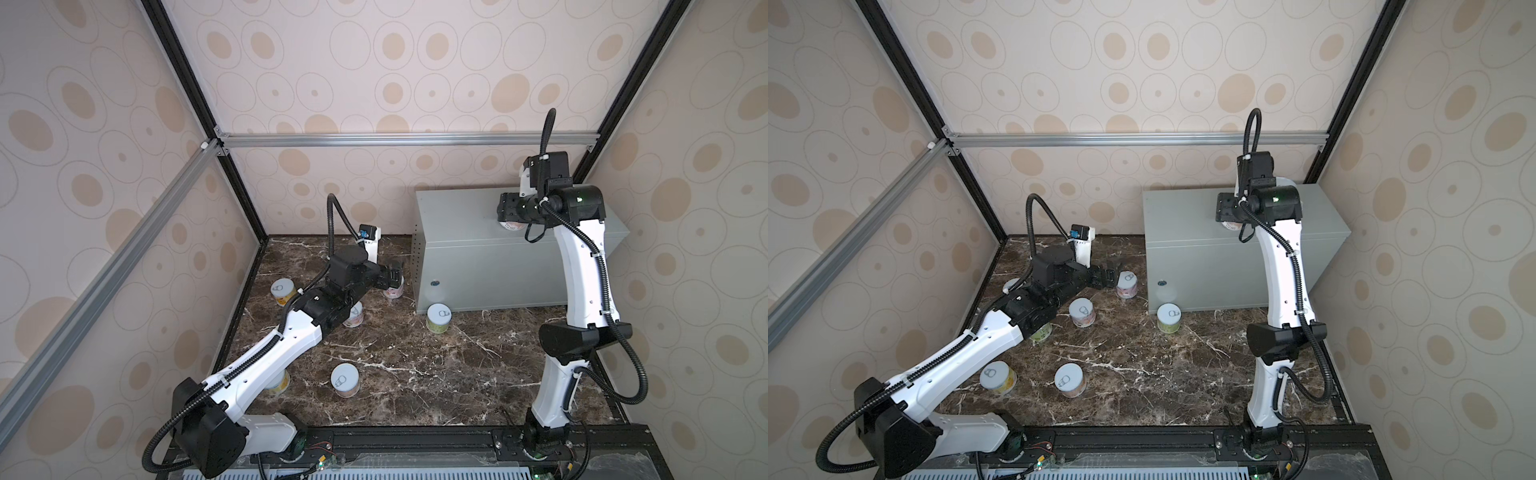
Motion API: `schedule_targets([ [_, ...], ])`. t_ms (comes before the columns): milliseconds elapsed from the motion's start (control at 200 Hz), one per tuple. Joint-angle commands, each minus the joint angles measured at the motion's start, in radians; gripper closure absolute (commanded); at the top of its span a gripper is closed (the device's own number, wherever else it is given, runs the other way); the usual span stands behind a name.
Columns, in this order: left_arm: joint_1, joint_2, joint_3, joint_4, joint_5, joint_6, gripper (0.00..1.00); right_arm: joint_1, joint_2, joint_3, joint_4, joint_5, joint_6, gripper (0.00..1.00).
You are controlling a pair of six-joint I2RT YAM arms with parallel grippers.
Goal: Place and organize the canned foods onto the counter
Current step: 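Carry the orange can over the cabinet top while the left gripper moves toward the cabinet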
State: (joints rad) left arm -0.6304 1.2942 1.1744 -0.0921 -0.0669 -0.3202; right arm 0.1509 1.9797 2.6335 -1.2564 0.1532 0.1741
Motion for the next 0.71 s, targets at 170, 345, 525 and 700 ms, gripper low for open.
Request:
schedule_targets([
  [170,-0.002,0.010,0.000,0.016,0.006,0.034,0.01,-0.011,0.052,0.029,0.068,0.017,0.012,0.29],
  [345,-0.002,0.016,-0.021,0.034,0.027,0.024,0.01,-0.014,0.055,0.034,0.083,0.036,0.005,0.16],
  [525,-0.002,0.013,-0.035,0.043,0.027,0.025,0.01,-0.014,0.050,0.026,0.086,0.024,0.004,0.11],
  [700,0.003,-0.001,-0.041,0.051,0.034,0.026,0.01,-0.013,0.026,0.021,0.104,0.017,-0.003,0.05],
])
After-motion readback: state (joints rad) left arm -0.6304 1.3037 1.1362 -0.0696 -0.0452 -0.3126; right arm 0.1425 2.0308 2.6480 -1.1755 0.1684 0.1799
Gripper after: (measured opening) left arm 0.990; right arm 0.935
